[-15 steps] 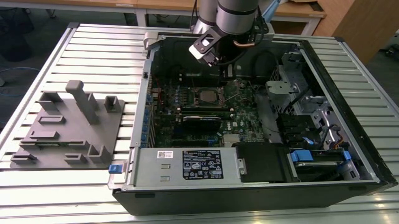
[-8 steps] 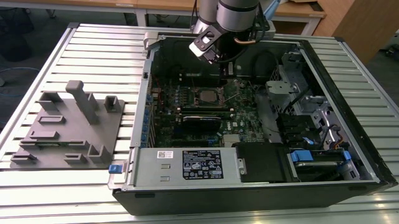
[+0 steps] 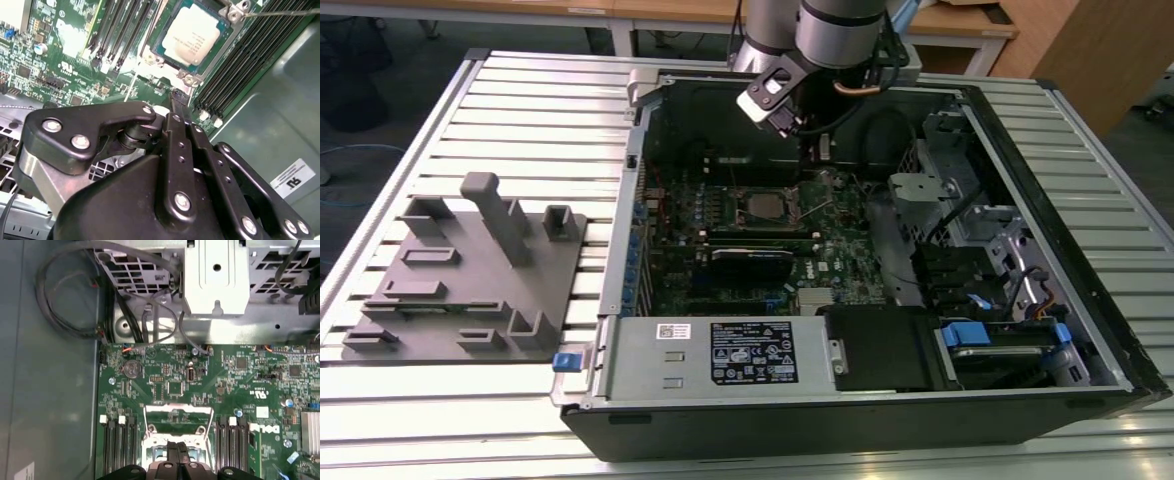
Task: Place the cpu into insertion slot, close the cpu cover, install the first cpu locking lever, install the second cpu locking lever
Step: 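Close the cpu cover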
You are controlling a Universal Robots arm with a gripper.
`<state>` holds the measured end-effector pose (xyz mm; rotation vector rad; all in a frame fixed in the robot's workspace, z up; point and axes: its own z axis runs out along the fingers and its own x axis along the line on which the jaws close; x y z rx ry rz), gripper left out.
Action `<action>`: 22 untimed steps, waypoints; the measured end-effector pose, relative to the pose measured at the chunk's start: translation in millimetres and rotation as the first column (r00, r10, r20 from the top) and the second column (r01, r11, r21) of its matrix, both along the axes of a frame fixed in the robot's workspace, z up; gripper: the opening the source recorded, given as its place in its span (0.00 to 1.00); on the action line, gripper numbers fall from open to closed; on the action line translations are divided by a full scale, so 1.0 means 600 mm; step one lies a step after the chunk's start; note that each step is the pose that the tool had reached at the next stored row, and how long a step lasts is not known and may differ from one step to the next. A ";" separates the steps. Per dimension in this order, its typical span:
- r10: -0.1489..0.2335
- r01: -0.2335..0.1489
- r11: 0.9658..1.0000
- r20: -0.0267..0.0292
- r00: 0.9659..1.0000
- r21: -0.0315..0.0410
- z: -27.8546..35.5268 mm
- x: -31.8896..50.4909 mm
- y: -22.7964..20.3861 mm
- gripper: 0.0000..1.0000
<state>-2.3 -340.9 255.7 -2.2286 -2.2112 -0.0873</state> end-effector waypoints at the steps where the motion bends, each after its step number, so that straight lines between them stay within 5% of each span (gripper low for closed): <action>1: 0.000 0.000 1.000 0.000 1.000 0.000 0.000 0.002 0.0000 0.11; 13: 0.000 0.000 1.000 0.000 1.000 0.000 0.000 0.005 0.0000 0.11; 22: 0.000 0.000 1.000 0.000 1.000 0.000 0.000 0.021 0.0001 0.11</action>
